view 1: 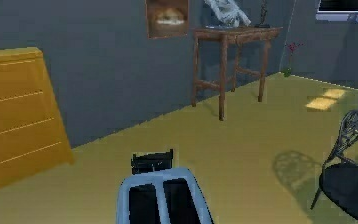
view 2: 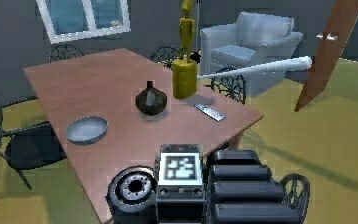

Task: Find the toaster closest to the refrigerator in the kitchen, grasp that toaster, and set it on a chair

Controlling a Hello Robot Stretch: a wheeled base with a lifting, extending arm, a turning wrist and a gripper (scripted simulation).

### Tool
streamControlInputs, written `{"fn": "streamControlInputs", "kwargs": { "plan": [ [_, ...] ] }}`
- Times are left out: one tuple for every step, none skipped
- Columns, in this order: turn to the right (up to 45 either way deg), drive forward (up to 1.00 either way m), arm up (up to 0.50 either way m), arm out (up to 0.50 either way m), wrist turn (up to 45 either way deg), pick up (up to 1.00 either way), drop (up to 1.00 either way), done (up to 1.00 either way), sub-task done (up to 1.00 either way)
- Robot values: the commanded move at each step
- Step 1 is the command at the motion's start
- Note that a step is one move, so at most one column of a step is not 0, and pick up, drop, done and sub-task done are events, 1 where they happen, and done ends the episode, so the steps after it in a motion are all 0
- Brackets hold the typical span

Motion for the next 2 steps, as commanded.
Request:
{"fn": "streamControlInputs", "kwargs": {
  "plan": [
    [30.0,0.0,0.0,0.0,0.0,0.0,0.0,0.0,0.0],
    [0.0,0.0,0.0,0.32,0.0,0.0,0.0,0.0,0.0]
  ]
}}
